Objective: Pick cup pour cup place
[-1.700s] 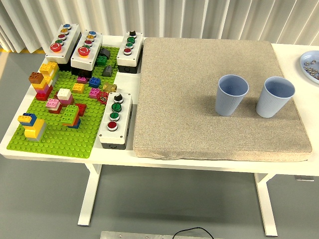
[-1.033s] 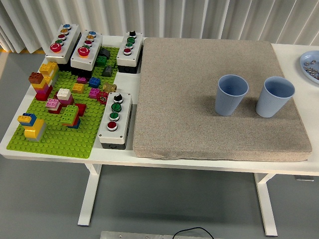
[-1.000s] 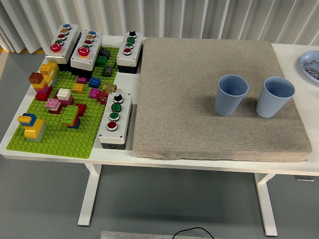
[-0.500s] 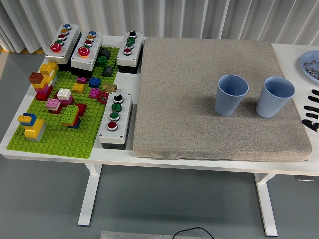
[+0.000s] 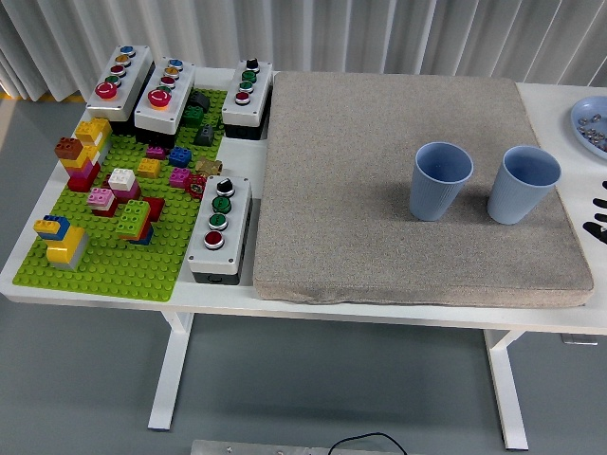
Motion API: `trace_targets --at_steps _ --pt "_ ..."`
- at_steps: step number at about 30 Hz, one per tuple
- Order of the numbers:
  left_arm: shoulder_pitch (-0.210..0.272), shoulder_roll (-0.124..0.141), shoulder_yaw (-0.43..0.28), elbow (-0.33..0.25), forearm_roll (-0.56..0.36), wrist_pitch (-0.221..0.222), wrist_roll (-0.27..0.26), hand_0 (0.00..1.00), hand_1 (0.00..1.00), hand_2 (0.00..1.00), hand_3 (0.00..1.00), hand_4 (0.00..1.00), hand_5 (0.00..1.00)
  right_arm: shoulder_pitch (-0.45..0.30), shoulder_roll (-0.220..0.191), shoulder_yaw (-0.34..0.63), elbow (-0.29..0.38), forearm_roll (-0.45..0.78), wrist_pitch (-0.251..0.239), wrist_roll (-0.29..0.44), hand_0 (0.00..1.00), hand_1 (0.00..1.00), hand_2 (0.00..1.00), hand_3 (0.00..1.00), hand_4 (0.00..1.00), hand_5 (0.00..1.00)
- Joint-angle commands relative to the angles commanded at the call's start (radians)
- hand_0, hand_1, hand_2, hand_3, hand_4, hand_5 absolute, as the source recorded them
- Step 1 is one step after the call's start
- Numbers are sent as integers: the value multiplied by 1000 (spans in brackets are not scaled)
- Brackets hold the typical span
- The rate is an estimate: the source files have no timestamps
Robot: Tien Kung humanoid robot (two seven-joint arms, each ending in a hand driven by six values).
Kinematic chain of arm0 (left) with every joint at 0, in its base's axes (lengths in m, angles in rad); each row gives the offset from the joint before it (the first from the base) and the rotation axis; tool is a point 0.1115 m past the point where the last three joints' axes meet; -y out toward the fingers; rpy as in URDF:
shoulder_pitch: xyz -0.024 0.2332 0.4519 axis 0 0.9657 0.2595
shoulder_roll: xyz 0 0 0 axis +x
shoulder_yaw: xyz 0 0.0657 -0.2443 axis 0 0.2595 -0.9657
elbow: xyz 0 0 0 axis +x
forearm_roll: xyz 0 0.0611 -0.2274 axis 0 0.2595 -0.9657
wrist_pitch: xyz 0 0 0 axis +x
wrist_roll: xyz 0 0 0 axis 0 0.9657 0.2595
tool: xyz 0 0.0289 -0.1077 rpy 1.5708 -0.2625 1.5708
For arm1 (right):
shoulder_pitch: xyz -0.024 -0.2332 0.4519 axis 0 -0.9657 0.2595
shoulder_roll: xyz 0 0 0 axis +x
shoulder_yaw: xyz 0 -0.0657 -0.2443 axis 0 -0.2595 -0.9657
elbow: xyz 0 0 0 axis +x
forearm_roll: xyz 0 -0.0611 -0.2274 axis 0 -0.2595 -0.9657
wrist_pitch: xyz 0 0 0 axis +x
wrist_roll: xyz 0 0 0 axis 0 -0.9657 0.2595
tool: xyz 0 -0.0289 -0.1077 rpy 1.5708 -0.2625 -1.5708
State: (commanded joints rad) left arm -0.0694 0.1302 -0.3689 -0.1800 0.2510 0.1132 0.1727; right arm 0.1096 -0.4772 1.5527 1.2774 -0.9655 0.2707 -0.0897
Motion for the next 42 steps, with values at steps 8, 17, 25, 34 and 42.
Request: trace_targets --at_steps 8,17,25,34,42 --pt "0 -6 14 0 -11 -1 0 720 775 821 696 499 965 39 76 5 -39 -52 -26 10 890 871 966 972 865 223" --pt "-2 -8 8 -2 0 -1 2 720 775 821 696 498 965 89 126 -14 -88 -87 -84 56 889 866 959 967 864 224" --pt "-1 -9 5 -2 0 0 3 721 775 821 694 498 964 107 165 -36 -112 -82 -105 64 888 867 958 966 862 224" --pt "-1 -10 0 -1 3 1 5 721 775 821 695 497 962 132 194 -77 -144 -72 -152 105 887 869 957 966 862 227" --pt "4 -16 -84 0 69 7 15 721 775 821 693 499 962 130 196 -78 -145 -72 -148 99 890 869 953 964 857 225"
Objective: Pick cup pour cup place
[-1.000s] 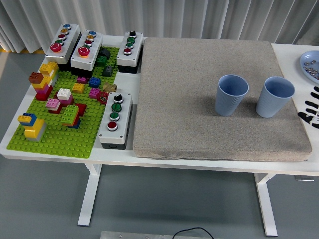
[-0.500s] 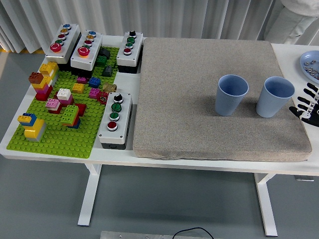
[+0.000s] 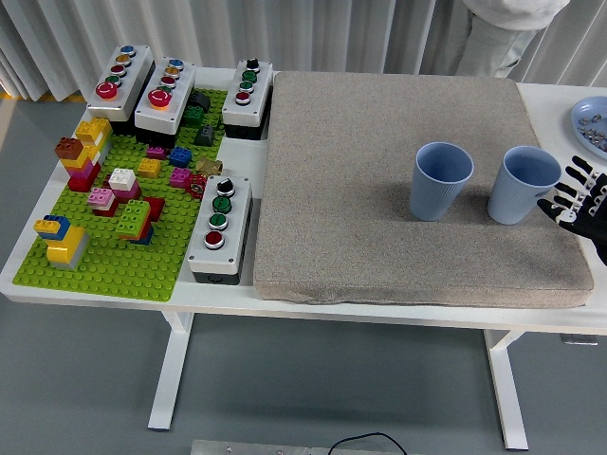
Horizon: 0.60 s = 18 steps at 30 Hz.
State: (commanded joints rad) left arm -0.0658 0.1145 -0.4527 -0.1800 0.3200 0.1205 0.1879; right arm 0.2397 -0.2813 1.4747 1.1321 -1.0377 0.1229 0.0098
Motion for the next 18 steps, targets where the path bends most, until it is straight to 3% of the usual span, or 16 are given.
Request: trace_targets --at_steps 6,18 --pt "0 -1 -17 0 14 0 3 721 775 821 694 499 962 0 -1 -2 0 -1 3 -2 891 870 953 962 848 215" --pt "-8 -2 36 0 -29 -3 -3 722 775 821 692 497 958 20 -4 -23 -39 -7 17 15 893 873 956 963 842 211"
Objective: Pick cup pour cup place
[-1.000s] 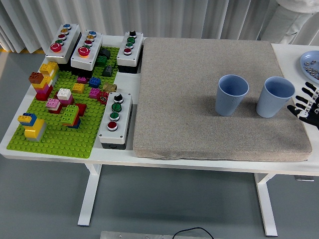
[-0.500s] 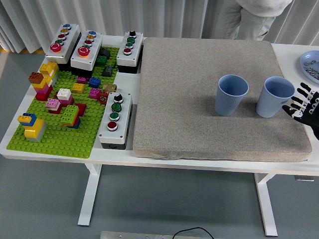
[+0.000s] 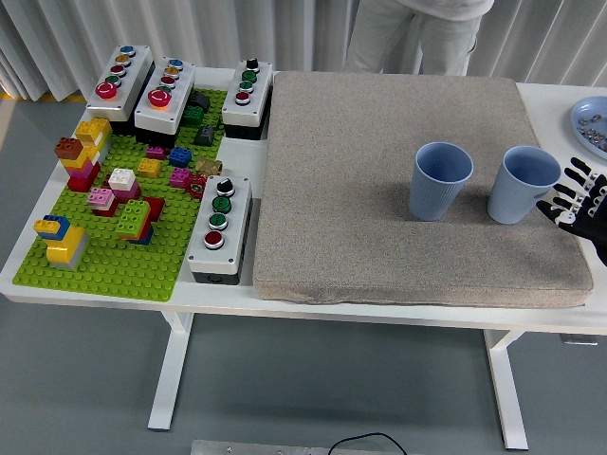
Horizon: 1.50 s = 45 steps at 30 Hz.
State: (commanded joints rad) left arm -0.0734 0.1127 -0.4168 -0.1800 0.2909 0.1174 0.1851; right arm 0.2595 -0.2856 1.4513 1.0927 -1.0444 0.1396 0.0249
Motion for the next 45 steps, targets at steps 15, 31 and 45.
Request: trace_targets --at_steps 15,31,45 --pt "-5 -1 35 0 -30 -2 -4 722 776 821 691 497 958 13 9 -31 -28 -12 -7 15 893 874 956 962 841 213" --pt "-9 -2 31 -2 -20 -3 -1 721 775 821 691 497 957 56 22 -60 -58 -13 -16 28 893 872 955 960 839 217" --pt "-9 -1 25 -3 -9 -3 2 725 776 821 691 498 958 75 34 -80 -73 -10 -16 27 893 872 953 959 837 218"
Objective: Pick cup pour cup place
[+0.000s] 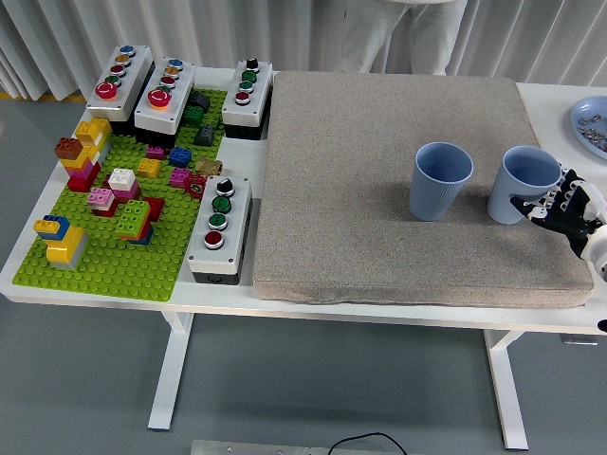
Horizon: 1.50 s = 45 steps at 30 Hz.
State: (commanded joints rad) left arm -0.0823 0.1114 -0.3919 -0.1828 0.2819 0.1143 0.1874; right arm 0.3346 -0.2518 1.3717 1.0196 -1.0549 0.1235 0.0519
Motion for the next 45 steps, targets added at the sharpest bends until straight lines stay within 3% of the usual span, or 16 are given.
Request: trace_targets --at_steps 36,44,45 --pt "-10 -1 -3 0 9 1 -1 726 779 822 691 502 954 63 19 -29 -63 5 2 4 892 865 952 957 833 223" --pt "-10 0 -5 0 11 0 -1 726 779 823 691 503 955 66 21 -30 -68 21 -17 14 892 865 941 949 833 223" --pt "-10 0 -5 0 11 0 -1 727 779 822 691 502 953 66 21 -30 -68 22 -19 16 866 799 754 819 834 218"
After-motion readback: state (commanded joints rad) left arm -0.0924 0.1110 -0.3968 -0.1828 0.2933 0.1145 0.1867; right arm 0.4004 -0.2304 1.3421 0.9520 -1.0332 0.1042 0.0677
